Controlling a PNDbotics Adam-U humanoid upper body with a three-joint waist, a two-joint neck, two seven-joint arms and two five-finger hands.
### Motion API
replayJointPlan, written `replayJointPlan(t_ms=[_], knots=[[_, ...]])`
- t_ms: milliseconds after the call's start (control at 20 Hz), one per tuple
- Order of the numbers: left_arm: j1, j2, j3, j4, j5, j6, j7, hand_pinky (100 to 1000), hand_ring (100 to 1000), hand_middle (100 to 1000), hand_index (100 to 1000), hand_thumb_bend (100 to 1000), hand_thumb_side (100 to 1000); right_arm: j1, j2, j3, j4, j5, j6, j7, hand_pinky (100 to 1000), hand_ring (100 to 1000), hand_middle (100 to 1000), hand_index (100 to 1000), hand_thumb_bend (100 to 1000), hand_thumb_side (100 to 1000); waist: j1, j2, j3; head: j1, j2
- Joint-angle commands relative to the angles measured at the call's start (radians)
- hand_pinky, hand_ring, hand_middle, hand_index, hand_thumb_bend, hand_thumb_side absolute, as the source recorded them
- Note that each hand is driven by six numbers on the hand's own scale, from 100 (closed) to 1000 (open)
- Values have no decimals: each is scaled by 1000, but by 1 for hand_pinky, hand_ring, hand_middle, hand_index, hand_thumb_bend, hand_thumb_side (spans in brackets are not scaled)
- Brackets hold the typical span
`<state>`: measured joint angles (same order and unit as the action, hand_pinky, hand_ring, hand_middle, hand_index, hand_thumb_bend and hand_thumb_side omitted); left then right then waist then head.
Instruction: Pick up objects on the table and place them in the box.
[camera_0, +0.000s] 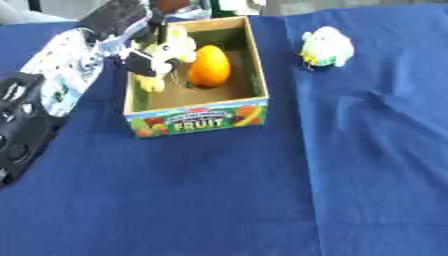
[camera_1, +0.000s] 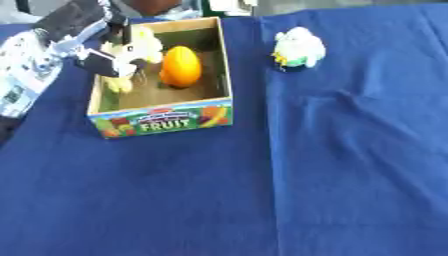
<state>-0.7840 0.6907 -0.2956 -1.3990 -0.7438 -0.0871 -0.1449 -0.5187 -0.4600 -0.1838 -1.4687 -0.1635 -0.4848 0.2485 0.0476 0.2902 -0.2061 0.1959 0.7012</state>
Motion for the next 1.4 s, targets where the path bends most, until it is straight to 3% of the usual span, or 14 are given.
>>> replayJointPlan(t_ms=[50, 200, 450, 500, 800, 950, 1200, 1400], knots=[[-21, 5, -3, 5, 19, -7, 12, 485, 334, 302, 489, 504, 286, -13, -15, -3, -19, -8, 0, 5, 654, 864, 628, 855, 100, 154, -2, -16, -2, 4, -11], [-18, -8, -10, 14, 53, -25, 20, 501, 380, 350, 529, 511, 283, -13, -12, -2, -20, -9, 2, 8, 654, 865, 628, 855, 100, 156, -3, -15, -4, 5, -12], [-10, -12, -21, 6, 113, -51, 28, 552, 483, 467, 654, 814, 245, -14, -8, -1, -21, -10, 3, 11, 654, 866, 628, 855, 100, 159, -3, -13, -6, 4, -13], [-6, -10, -22, 1, 124, -54, 26, 560, 493, 479, 665, 840, 231, -14, -8, -1, -21, -10, 4, 12, 654, 866, 628, 855, 100, 159, -3, -13, -5, 4, -13], [23, 9, 2, -39, 164, -44, 26, 612, 565, 562, 730, 807, 122, -15, -10, -2, -19, -10, 2, 14, 655, 866, 629, 856, 100, 156, -5, -12, -1, -1, -15], [47, 22, 27, -74, 201, -30, 37, 616, 575, 576, 738, 817, 167, -17, -14, -3, -17, -8, 1, 14, 656, 867, 629, 856, 100, 151, -6, -10, 3, -6, -17], [123, 38, 104, -172, 279, 18, 88, 581, 547, 555, 725, 805, 100, -33, -37, -5, 2, 2, -7, 11, 657, 867, 632, 855, 100, 119, -13, -9, 14, -19, -18], [207, 35, 178, -269, 341, 64, 147, 561, 533, 542, 720, 796, 100, -64, -65, 2, 48, 20, -18, 12, 656, 868, 635, 854, 100, 100, -20, -13, 29, -32, -19]])
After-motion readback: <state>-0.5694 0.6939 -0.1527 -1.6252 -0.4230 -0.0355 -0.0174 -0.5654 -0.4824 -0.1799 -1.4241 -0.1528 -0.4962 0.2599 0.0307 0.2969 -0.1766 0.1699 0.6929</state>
